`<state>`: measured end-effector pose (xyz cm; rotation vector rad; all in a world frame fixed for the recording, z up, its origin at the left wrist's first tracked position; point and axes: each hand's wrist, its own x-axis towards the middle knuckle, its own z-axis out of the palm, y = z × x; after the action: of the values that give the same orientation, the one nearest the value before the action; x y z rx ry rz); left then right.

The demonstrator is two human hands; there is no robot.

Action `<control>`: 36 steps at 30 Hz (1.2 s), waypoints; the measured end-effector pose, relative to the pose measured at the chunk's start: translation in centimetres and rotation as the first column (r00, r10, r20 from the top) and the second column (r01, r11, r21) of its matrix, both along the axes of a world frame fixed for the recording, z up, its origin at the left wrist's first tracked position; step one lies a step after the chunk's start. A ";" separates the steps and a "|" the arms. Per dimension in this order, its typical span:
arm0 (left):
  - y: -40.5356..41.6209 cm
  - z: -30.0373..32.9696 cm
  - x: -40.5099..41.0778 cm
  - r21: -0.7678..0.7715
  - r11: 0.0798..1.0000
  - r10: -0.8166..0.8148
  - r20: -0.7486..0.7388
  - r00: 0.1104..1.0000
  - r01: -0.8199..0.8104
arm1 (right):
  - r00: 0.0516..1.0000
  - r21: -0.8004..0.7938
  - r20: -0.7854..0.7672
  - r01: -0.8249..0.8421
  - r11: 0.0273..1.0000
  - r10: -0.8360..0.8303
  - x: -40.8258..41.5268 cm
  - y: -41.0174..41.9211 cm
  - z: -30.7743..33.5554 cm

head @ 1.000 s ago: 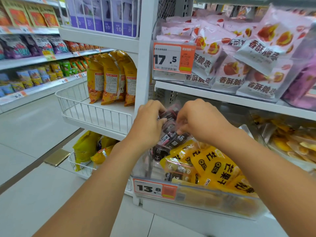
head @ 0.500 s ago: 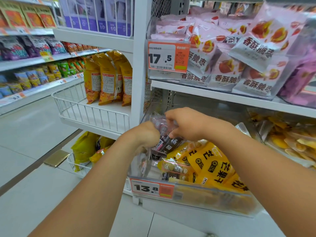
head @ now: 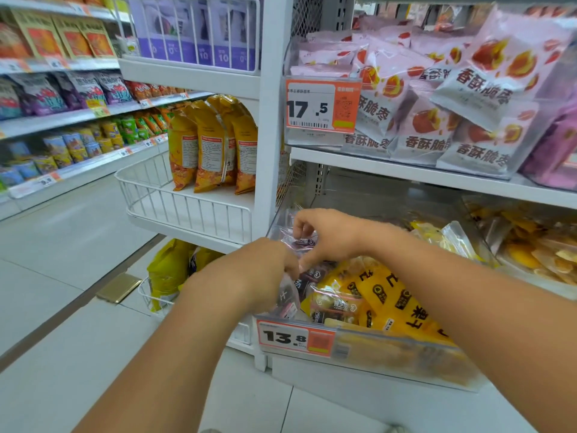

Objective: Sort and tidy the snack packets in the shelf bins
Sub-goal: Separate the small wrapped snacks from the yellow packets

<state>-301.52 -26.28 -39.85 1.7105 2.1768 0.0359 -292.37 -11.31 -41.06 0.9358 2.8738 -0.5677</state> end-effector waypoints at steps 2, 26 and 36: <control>0.8 -0.7 0.5 0.048 0.998 -0.026 -0.141 0.990 0.033 | 0.998 -0.104 0.051 0.045 0.994 -0.040 1.0 0.4 1.5; 2.6 -2.0 -1.4 0.207 0.974 -0.041 -0.249 0.968 0.095 | 0.995 0.006 0.030 0.096 0.995 -0.096 0.8 -0.9 -0.4; 2.0 -3.2 -2.4 0.276 0.952 -0.084 -0.184 0.979 0.133 | 0.968 0.149 -0.252 0.023 0.989 0.015 3.0 -0.4 2.9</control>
<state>-303.96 -24.25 -43.05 2.0604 2.2857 0.1925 -289.39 -11.76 -38.14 0.9527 3.1822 -0.5090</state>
